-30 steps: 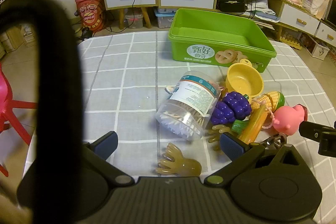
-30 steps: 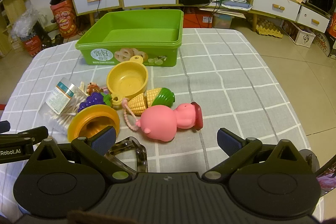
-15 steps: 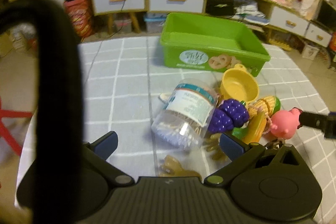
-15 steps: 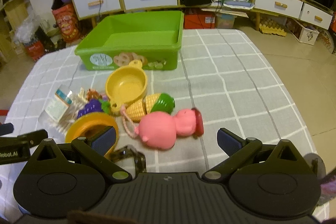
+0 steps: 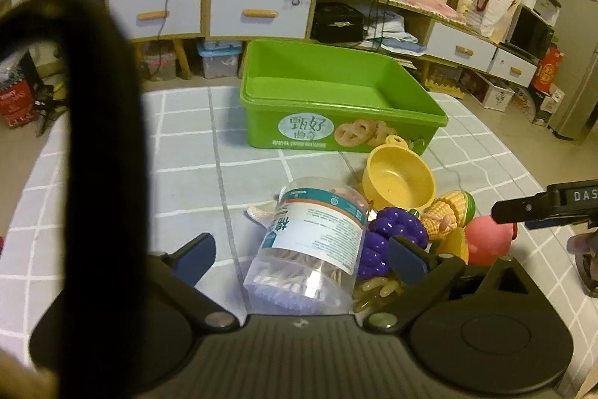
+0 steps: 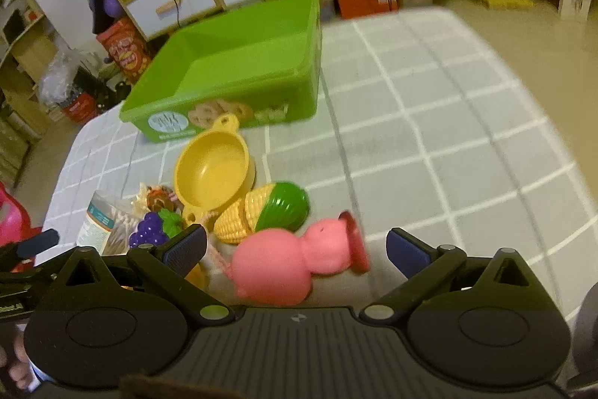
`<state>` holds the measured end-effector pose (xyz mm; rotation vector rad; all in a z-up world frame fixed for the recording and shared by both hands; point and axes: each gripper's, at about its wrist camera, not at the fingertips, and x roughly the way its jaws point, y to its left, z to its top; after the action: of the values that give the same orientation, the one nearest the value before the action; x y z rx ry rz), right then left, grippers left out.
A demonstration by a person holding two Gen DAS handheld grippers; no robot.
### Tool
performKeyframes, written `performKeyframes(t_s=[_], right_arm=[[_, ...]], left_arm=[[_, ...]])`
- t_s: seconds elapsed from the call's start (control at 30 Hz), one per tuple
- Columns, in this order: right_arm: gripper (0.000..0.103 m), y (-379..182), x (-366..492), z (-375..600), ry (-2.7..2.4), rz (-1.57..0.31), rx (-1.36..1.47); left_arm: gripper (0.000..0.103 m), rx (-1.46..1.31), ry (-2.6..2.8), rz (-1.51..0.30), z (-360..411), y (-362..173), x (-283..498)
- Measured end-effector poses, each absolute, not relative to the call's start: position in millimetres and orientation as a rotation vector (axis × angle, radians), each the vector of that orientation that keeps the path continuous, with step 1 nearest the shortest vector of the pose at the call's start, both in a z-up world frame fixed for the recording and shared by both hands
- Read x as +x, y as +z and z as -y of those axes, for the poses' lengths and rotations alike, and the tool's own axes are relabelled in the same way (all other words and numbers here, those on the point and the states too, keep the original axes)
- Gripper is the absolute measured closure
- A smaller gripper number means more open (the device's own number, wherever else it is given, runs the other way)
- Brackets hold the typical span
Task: Organize rigid objects
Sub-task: 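Grasp the cotton-swab jar with the left tool while the right tool grasps the pink pig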
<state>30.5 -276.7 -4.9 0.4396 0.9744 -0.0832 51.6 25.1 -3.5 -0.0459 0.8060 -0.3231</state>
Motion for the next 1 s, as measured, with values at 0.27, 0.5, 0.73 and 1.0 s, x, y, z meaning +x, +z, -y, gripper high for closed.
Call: performKeyframes(t_s=[0.27, 0.5, 0.73, 1.0], right_arm=[[0.002, -19, 42, 267, -0.092, -1.028, 0.378], [0.003, -30, 45, 258, -0.073, -1.048, 0.327], [0.012, -29, 45, 255, -0.063, -1.035, 0.326], [0.013, -23, 42, 260, -0.047, -1.029, 0.399]], left_arm=[[0.039, -0.025, -0.366, -0.830, -19, -19, 60], [0.048, 0.011, -0.355, -0.838, -13, -25, 62], [0.049, -0.014, -0.348, -0.838, -15, -25, 62], [0.049, -0.050, -0.348, -0.839, -19, -20, 61]])
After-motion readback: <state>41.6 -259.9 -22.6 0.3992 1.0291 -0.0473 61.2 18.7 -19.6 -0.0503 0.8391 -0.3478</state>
